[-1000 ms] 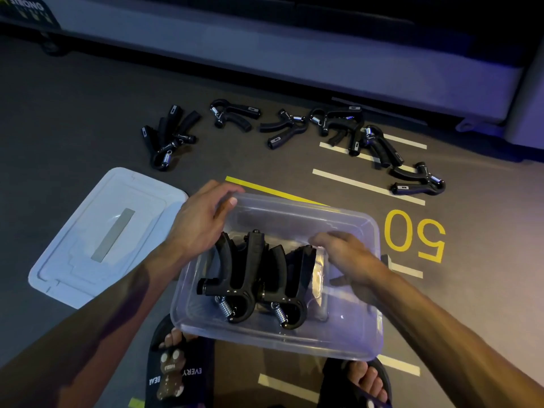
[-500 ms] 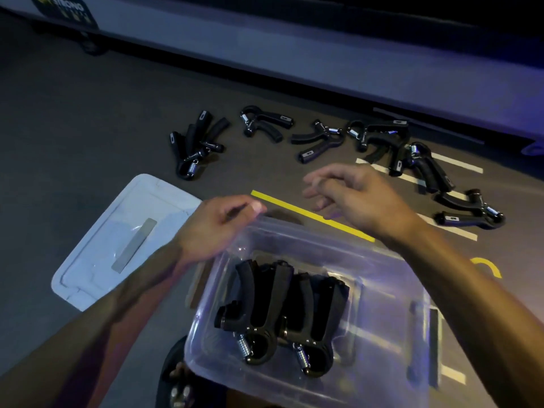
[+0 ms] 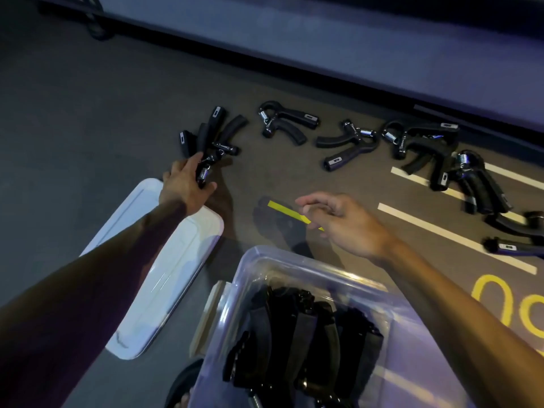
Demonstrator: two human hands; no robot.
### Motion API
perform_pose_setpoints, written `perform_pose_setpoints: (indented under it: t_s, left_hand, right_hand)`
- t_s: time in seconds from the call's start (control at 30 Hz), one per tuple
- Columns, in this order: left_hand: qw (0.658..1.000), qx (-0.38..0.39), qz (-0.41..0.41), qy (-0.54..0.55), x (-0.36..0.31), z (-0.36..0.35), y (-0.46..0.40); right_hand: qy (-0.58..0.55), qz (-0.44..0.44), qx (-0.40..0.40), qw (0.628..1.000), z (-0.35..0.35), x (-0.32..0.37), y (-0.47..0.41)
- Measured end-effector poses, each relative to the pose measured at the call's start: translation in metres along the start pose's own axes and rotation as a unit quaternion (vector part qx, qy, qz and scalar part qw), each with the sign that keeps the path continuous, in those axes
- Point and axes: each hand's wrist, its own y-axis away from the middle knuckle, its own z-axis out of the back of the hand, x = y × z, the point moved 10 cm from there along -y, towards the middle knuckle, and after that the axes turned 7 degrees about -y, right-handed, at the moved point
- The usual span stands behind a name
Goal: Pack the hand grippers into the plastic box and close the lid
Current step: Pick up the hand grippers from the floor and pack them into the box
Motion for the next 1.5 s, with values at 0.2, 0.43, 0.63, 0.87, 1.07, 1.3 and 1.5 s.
perform_pose_setpoints:
  t_s: [0.2, 0.43, 0.63, 0.87, 1.07, 1.3, 1.5]
  left_hand:
    - [0.999, -0.031, 0.033, -0.023, -0.005, 0.004, 0.003]
    - [0.998, -0.031, 0.025, -0.053, -0.004, 0.002, 0.037]
    - [0.897, -0.014, 0.105, 0.428, 0.007, 0.021, 0.074]
    - [0.772, 0.096, -0.055, 0.626, -0.068, 0.088, 0.152]
    - [0.712, 0.29, -0.135, 0.625, -0.134, 0.082, 0.249]
    - [0.724, 0.419, -0.166, 0.522, -0.166, 0.021, 0.317]
    - [0.792, 0.431, -0.218, 0.373, -0.166, 0.0, 0.335]
  right_hand:
    - [-0.01, -0.012, -0.018, 1.0, 0.006, -0.006, 0.004]
    - [-0.017, 0.014, -0.052, 0.998, 0.011, 0.005, 0.022]
    - [-0.029, 0.077, -0.144, 0.986, 0.035, 0.03, 0.067]
    - [-0.14, 0.123, -0.158, 0.97, 0.022, 0.046, 0.124]
    - [-0.335, 0.11, -0.141, 0.925, 0.018, 0.043, 0.171]
    - [-0.276, 0.146, -0.198, 0.929, 0.042, 0.025, 0.218]
    - [-0.176, 0.129, -0.204, 0.954, 0.046, 0.001, 0.231]
